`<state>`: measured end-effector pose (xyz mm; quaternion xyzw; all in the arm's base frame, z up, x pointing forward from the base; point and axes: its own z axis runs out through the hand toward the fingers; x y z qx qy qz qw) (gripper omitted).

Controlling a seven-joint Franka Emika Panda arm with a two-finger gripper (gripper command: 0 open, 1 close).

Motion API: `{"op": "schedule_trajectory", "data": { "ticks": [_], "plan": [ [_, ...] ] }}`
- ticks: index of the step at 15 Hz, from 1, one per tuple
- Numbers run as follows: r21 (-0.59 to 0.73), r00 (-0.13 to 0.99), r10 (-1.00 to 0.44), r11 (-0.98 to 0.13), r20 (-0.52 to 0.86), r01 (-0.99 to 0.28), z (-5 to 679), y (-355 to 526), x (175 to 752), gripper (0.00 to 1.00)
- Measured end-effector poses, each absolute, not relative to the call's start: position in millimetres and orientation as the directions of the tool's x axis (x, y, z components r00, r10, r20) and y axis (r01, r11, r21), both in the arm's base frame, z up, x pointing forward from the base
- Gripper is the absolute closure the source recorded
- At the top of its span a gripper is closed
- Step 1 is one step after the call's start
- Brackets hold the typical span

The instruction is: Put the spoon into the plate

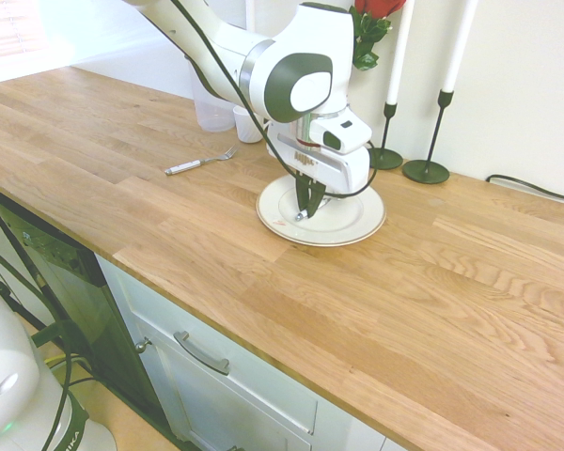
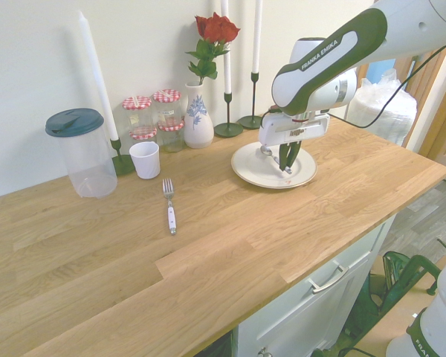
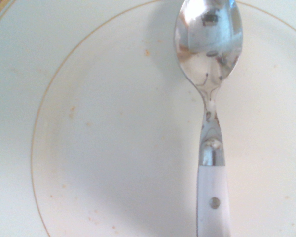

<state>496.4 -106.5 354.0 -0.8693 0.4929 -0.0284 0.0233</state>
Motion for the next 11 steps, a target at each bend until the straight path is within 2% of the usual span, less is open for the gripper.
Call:
{"op": "schedule_trajectory", "data": {
  "ticks": [8,11],
  "plan": [
    [-0.077,0.518,-0.855,-0.519,0.034,-0.851,363,-104,500,0.0],
    [-0.088,0.581,-0.813,-0.583,0.051,-0.808,422,-86,493,0.0]
  ]
}}
